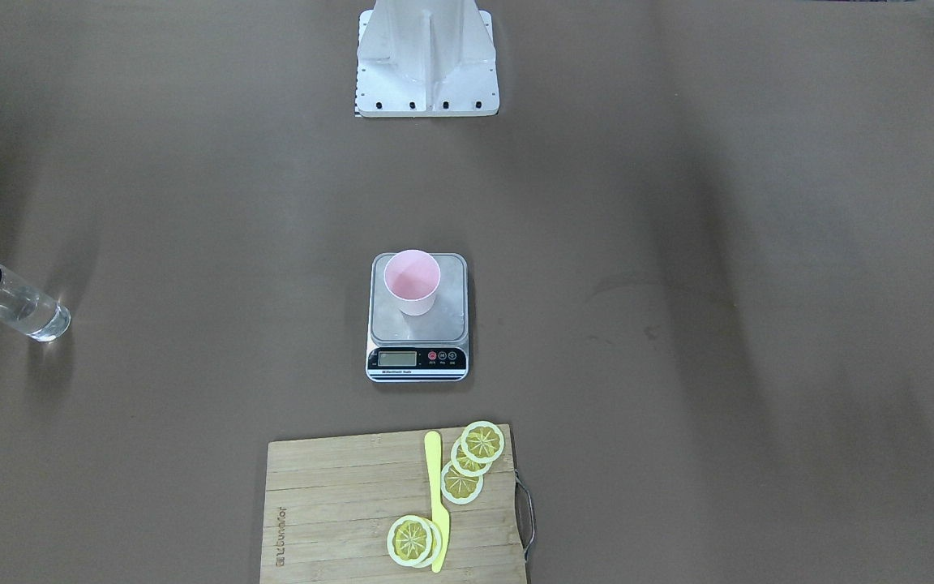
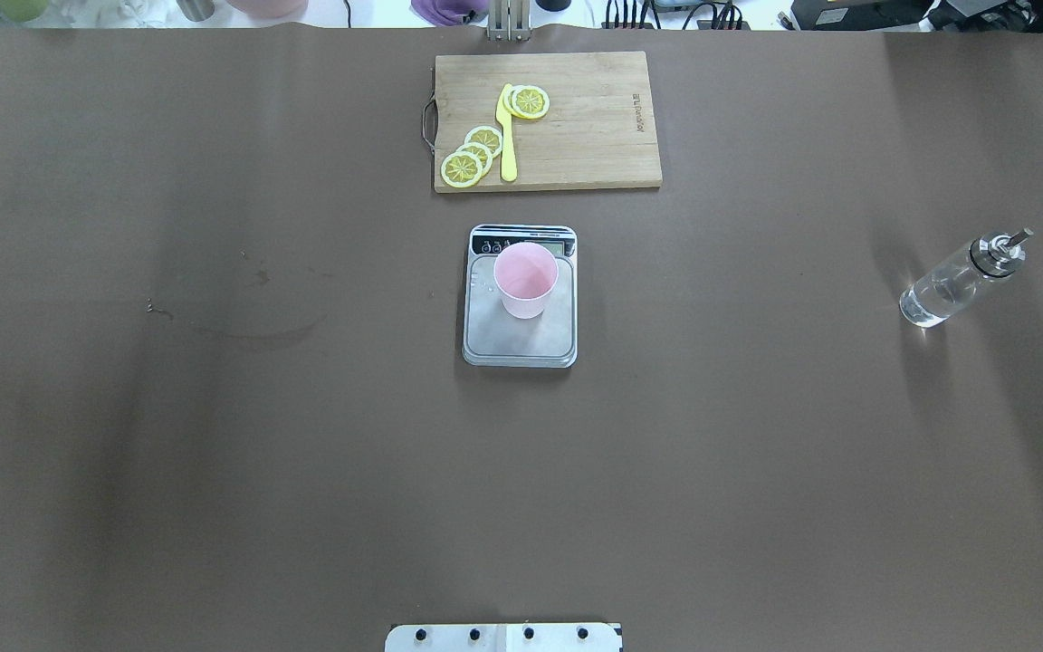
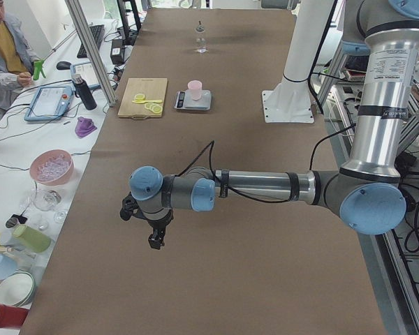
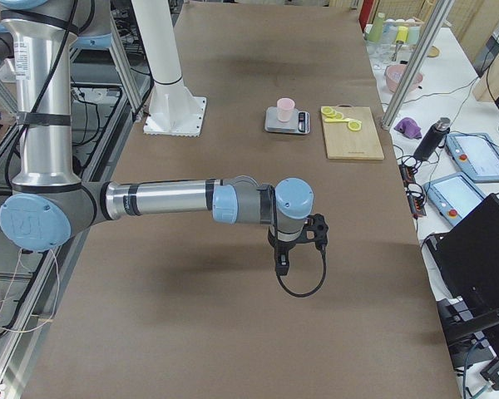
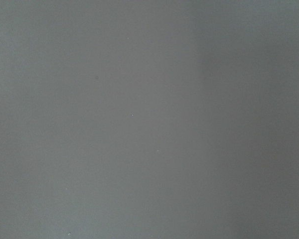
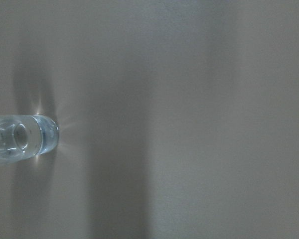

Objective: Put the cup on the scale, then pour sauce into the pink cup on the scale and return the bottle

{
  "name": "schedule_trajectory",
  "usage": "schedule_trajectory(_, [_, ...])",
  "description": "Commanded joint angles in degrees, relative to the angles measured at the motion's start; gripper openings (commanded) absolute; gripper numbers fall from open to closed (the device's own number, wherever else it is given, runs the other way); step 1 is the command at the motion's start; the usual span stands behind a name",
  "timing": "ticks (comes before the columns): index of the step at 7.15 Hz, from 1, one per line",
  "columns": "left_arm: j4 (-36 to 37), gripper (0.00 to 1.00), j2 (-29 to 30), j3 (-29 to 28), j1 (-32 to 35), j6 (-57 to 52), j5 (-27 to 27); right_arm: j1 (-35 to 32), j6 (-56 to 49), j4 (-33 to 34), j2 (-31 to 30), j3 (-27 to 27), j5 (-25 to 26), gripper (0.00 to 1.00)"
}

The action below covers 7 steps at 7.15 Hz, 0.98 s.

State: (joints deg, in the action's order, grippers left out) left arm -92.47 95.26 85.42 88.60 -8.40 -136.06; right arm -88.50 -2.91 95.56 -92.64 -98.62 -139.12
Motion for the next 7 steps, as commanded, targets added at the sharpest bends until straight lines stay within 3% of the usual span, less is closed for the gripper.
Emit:
schedule_trajectory(1, [-0.52,0.98,-0.07,0.53,-0.27,-0.13,-0.18,-0.35,-0.08,-0.03,-0.52,-2.17,0.07,1.0])
schedule_trajectory(3, [-0.69,0.98,-0.25,0.36,-0.19,-0.3,-4.63,-0.35,-0.25,-0.03,-1.31,-4.45,2.88,1.0])
schedule_trajectory(7, [-0.69,0.98,-1.65,0.97,-0.18,-0.22,-4.66,-0.35,-3.76,0.15,-11.4,-13.07,2.97,1.0])
